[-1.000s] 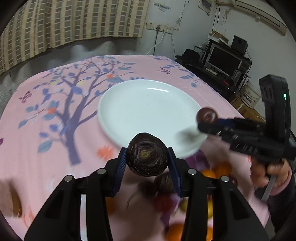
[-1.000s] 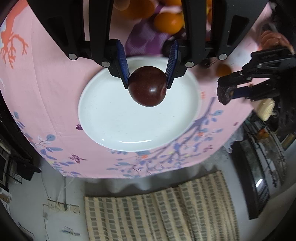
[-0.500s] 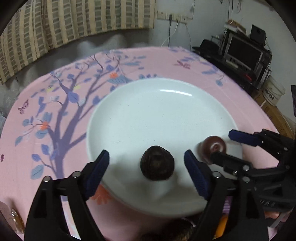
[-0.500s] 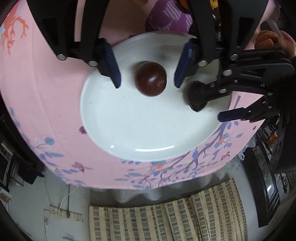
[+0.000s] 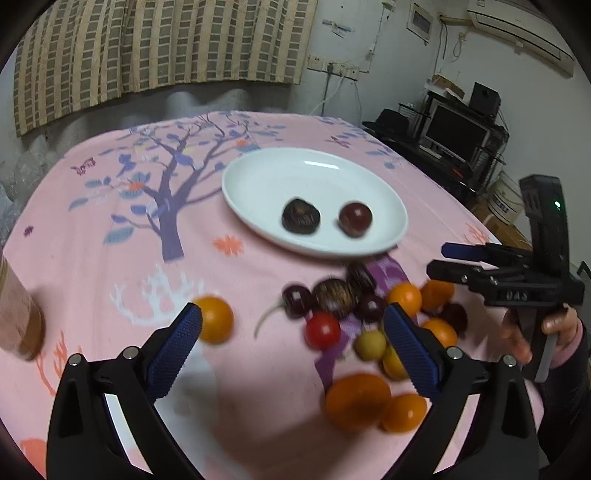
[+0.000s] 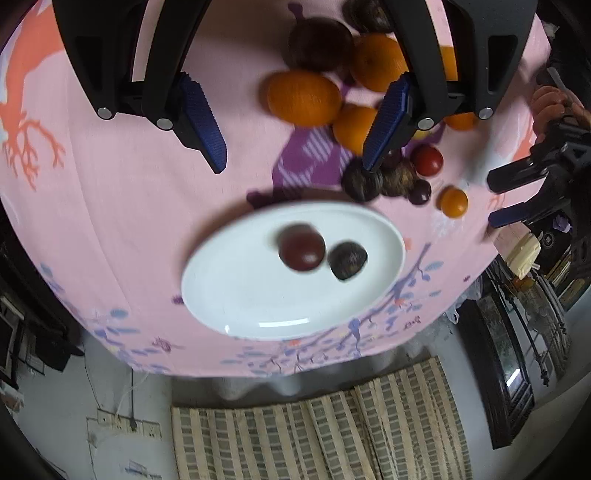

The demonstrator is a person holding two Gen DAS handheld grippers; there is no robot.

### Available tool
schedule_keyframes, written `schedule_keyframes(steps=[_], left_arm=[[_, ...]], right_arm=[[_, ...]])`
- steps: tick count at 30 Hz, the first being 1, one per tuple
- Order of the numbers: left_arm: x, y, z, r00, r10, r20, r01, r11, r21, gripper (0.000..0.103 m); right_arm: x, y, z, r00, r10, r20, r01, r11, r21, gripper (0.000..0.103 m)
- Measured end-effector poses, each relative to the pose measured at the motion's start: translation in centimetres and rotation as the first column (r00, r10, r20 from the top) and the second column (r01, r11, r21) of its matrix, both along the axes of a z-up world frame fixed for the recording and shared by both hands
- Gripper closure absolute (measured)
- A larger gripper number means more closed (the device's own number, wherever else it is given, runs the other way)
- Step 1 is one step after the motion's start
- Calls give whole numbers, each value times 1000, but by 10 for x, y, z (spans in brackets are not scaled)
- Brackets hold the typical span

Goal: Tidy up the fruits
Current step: 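Carry both fruits over the white plate and open both grippers to release them, then grasp a large orange with the left gripper while the right gripper grasps a tangerine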

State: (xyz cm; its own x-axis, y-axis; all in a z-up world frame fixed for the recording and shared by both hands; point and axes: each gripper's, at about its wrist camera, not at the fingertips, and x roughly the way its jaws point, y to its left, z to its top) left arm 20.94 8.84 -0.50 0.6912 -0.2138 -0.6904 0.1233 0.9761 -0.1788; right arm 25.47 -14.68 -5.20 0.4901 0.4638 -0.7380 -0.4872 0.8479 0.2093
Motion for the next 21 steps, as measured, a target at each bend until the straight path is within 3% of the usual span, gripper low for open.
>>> schedule_keyframes(steps=[3,7,13,15,21], left_arm=[[-12,0,-8,999,-29,-20,28,999,-30,6],[-23,-5,-15,999,-47,-27,47,999,-12,6],[-28,-9,-16,994,-101,-46,98,993,-67,6],[-29,-13,-16,993,-115,-43,112,992,-54,6],[-31,-24,-20,978,-200,-54,198,979,-53,10]], right_arm=[[-4,-4,-5,998,11,-56,-9,999,35,26],[-8,-2,-7,998,22,-61,-21,1000,9,27],[-4,-3,-21,989,30,-146,-27,999,20,46],[-2,-4,-25,983,30,-180,-25,999,29,58],[-2,-14,-20,982,15,-191,6,994,109,59]])
